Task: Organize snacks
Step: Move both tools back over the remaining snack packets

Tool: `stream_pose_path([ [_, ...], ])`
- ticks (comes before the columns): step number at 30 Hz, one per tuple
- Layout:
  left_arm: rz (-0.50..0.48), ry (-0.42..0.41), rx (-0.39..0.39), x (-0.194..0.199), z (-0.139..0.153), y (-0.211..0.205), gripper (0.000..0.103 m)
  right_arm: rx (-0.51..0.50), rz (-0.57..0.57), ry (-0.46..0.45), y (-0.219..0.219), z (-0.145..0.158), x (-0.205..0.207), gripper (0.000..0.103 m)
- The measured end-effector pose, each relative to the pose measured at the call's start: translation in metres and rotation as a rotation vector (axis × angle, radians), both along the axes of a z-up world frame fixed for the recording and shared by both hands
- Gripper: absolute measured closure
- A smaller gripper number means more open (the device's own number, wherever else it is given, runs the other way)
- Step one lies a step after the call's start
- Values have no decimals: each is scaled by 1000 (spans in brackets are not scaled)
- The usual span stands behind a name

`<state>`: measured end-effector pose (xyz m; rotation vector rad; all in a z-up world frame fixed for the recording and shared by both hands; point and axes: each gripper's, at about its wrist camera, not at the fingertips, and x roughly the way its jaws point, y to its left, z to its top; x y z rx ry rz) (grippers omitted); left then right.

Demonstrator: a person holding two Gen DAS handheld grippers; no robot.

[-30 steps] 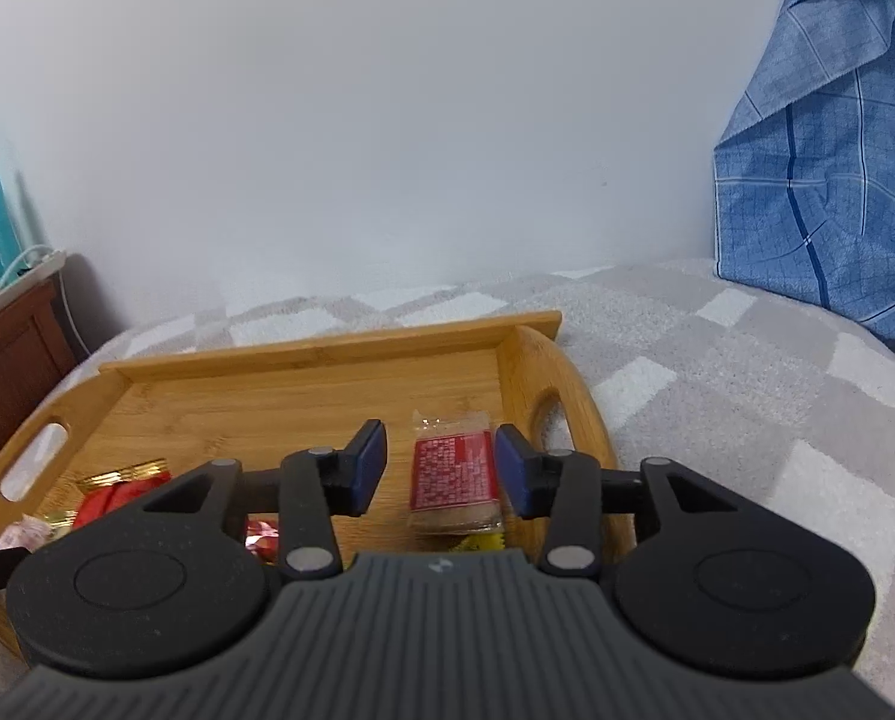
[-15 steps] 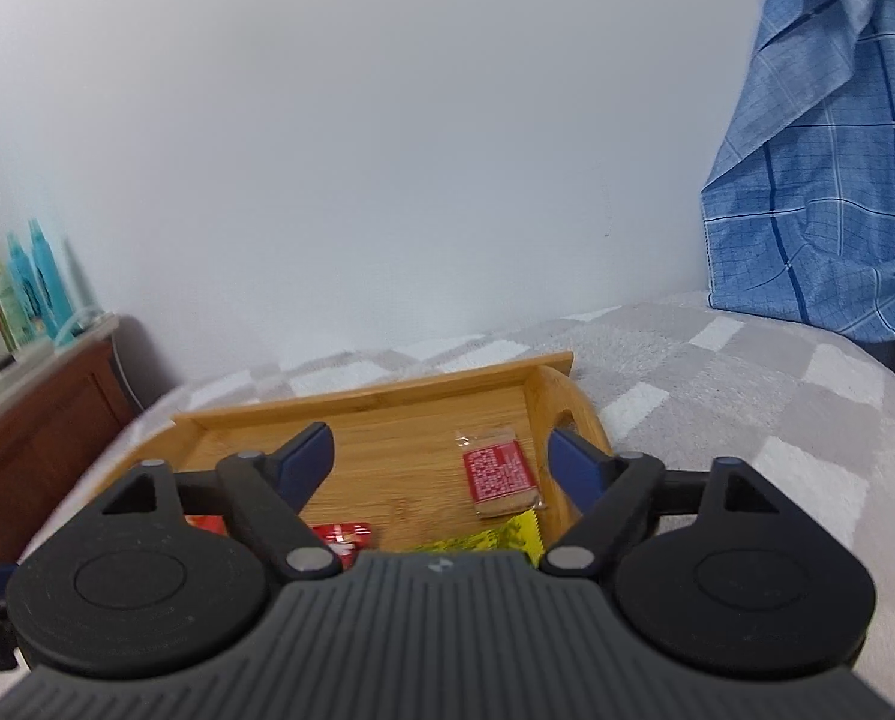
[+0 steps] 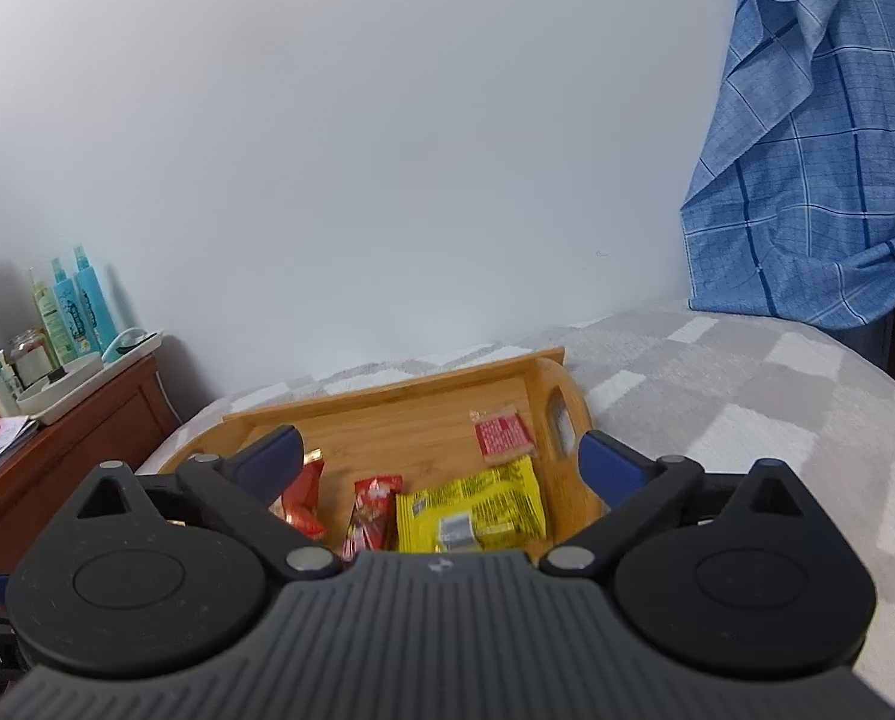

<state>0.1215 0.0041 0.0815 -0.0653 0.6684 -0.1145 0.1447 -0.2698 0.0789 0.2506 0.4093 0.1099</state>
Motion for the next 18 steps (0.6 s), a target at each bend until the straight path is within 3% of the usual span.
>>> stream_pose_path([
  [18, -44, 32, 24, -51, -19, -6, 5, -86, -46, 75, 12, -30, -71, 0],
])
